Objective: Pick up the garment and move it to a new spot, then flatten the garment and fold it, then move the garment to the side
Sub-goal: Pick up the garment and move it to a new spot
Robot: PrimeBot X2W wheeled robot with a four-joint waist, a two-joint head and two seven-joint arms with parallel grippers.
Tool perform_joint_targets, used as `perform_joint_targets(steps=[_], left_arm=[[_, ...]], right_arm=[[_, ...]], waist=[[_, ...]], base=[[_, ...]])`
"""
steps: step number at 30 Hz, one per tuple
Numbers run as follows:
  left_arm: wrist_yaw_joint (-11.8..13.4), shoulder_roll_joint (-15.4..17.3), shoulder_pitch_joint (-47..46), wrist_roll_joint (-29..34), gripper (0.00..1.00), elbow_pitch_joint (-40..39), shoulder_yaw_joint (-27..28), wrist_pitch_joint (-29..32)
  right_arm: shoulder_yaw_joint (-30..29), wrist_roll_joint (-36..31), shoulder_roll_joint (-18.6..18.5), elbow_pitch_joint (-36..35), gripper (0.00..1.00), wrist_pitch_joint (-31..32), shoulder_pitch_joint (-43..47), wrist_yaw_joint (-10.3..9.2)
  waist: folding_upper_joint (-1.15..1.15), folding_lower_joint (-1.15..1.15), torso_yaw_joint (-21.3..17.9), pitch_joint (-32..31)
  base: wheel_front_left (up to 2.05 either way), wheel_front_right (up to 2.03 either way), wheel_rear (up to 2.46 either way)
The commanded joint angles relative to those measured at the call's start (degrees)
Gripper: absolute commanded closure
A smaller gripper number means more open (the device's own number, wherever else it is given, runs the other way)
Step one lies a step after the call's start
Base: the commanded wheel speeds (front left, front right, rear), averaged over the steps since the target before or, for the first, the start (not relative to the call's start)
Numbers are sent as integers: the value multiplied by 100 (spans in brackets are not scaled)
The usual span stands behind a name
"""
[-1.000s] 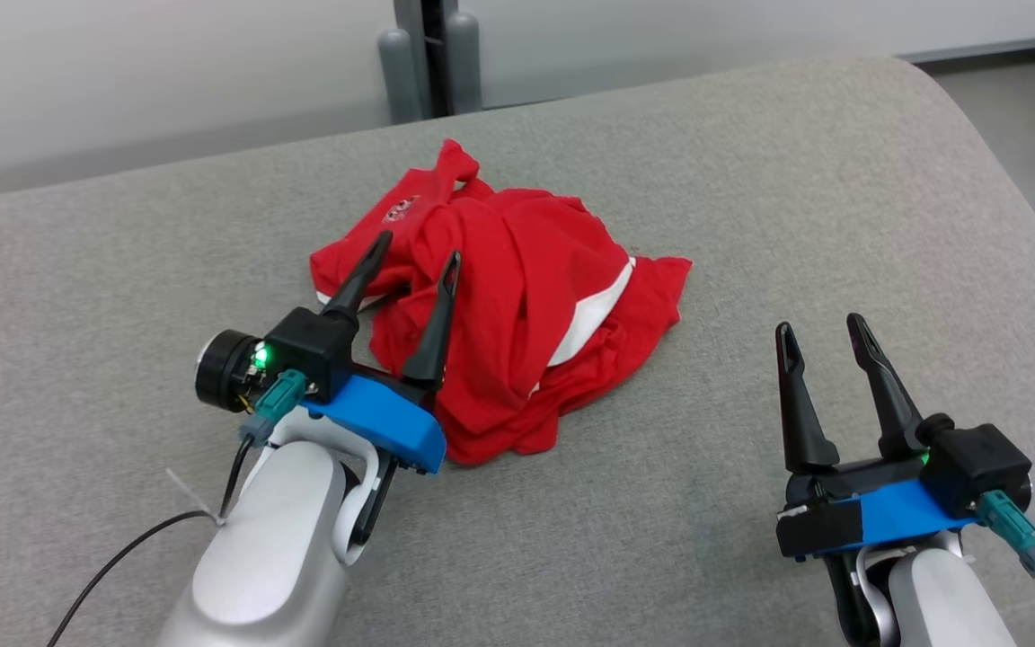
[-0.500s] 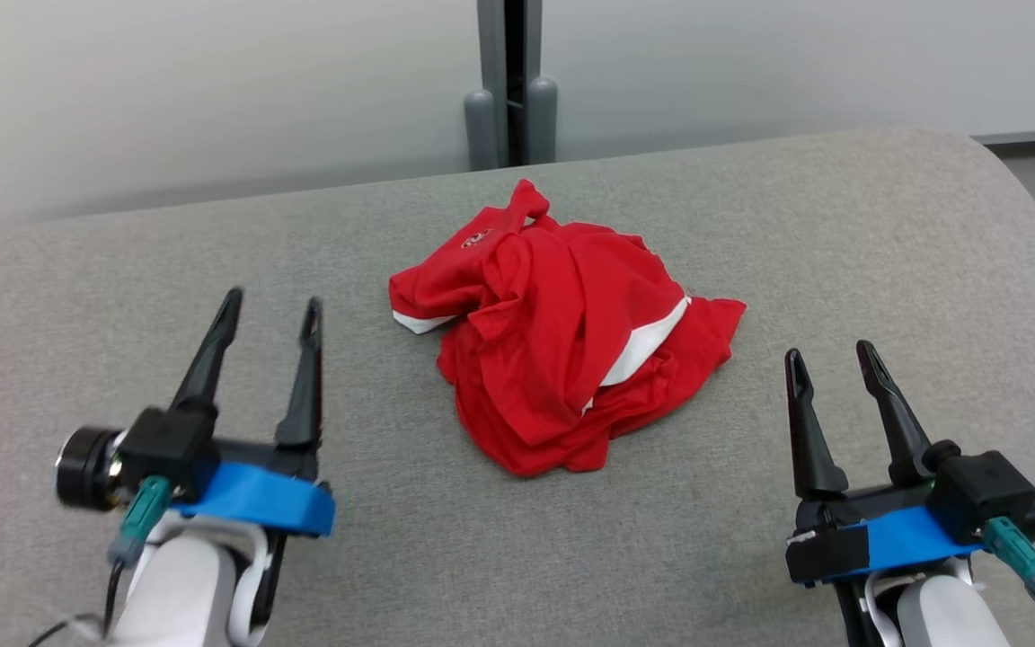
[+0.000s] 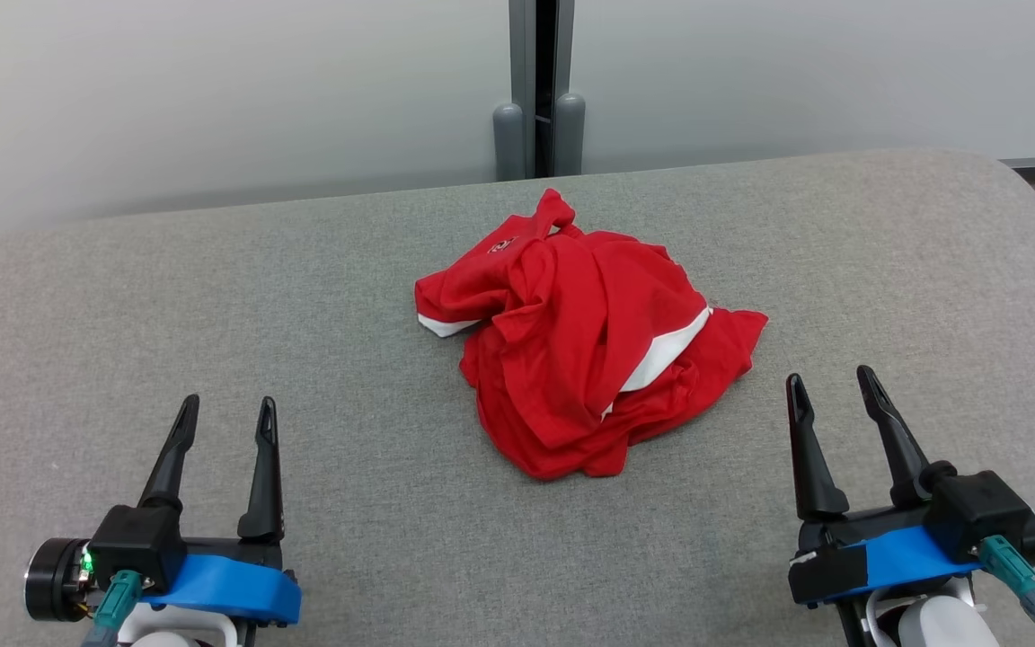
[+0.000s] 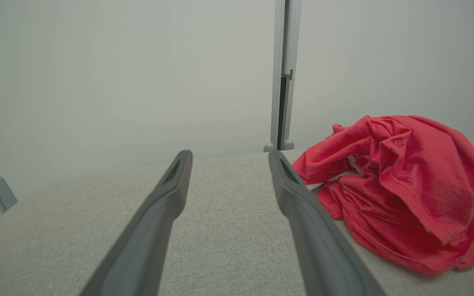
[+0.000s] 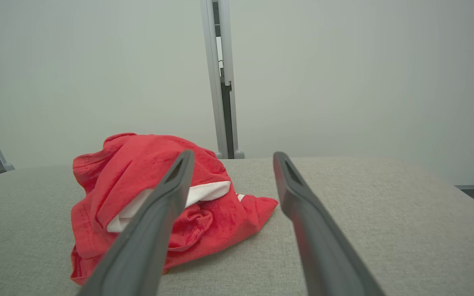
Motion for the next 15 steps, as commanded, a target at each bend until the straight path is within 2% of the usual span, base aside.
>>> perform_joint_targets(steps=[1,15], left_arm=[[-20,2,49,25,0,14,44,-19],[-195,-192,5,207,0,116,228,-19]], right_arm=[[-17,-41,6,12,0,-4,45,-2],[9,-40,6,76,0,-4,-2,-2]], waist=[[0,0,13,6],[0,0,45,58]], base=[[0,0,0],[0,0,0]])
